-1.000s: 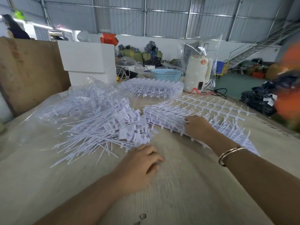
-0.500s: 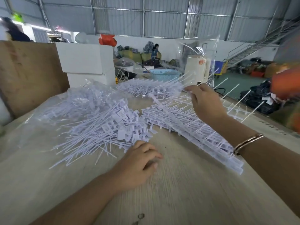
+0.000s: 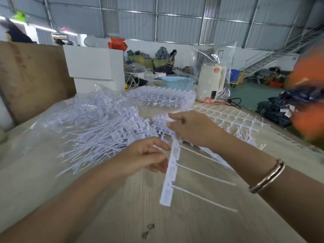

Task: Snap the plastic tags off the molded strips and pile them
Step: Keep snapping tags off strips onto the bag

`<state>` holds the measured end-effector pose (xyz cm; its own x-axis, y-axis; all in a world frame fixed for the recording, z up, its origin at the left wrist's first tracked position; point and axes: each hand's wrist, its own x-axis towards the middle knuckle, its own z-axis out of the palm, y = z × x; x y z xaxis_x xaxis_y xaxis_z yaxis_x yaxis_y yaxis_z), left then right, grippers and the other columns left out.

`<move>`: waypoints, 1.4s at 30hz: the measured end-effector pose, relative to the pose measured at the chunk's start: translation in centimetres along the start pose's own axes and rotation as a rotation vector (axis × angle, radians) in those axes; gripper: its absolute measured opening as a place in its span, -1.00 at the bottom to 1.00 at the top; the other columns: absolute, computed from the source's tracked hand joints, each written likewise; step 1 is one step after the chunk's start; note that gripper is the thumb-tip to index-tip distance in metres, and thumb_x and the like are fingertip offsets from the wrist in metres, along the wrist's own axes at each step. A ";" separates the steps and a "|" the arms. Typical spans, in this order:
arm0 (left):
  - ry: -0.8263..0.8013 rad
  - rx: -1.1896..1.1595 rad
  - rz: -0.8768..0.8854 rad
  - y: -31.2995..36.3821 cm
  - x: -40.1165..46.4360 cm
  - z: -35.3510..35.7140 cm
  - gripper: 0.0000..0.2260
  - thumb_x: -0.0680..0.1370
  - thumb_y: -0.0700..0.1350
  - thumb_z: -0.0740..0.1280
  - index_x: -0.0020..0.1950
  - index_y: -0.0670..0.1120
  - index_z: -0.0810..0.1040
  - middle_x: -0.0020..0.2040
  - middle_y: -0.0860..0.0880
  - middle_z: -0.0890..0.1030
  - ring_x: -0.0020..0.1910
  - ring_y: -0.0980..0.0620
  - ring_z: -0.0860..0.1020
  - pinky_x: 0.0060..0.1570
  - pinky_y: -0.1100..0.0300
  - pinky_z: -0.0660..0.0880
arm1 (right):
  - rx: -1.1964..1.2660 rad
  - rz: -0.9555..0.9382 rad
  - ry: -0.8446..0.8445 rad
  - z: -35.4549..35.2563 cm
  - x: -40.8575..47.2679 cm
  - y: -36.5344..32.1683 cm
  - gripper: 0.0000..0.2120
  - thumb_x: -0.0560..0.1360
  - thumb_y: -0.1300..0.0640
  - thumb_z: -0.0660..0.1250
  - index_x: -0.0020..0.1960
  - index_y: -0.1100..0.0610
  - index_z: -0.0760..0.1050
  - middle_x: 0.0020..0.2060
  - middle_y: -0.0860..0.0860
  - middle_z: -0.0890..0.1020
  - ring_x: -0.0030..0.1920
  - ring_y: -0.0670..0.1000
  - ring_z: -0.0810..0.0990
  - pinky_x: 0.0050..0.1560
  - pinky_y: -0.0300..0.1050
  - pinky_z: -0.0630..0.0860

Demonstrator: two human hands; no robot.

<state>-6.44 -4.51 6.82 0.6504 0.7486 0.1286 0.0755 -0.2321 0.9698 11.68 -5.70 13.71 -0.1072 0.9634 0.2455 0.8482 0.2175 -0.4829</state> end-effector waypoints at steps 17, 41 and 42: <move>-0.252 0.148 -0.137 -0.5 -1.7 -0.3 -0.57 0.43 0.15 0.40 0.24 0.07 0.42 0.12 0.06 0.61 0.09 0.08 0.60 0.05 0.16 0.53 | 0.117 -0.057 0.458 1.0 -3.1 1.7 -0.38 0.45 -0.12 0.36 0.44 -0.17 0.21 0.03 -0.10 0.34 -0.19 -0.06 0.56 -0.19 -0.28 0.37; 0.061 -0.592 0.092 -1.0 -1.0 -6.4 -0.76 0.51 -0.19 0.14 -0.31 -0.10 0.52 -0.41 -0.02 0.40 -0.49 0.11 0.32 -0.47 0.29 0.33 | 0.961 -0.129 -0.357 6.2 -7.8 4.5 -0.70 0.26 0.28 0.13 -0.31 0.14 0.65 0.03 0.12 0.66 0.11 0.07 0.58 0.14 -0.15 0.45; 0.051 -0.641 0.099 -1.0 -0.9 -6.5 -0.76 0.51 -0.20 0.12 -0.30 -0.11 0.50 -0.41 -0.02 0.39 -0.49 0.10 0.32 -0.46 0.29 0.33 | 0.850 -0.155 -0.376 6.1 -7.7 4.4 -0.66 0.29 0.31 0.14 -0.23 0.09 0.67 0.13 0.04 0.63 0.19 -0.02 0.54 0.19 -0.21 0.41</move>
<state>-12.01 -0.92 7.10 0.5932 0.7750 0.2177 -0.4590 0.1035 0.8824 13.08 -11.20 4.52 -0.4730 0.8695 0.1426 0.1636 0.2457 -0.9555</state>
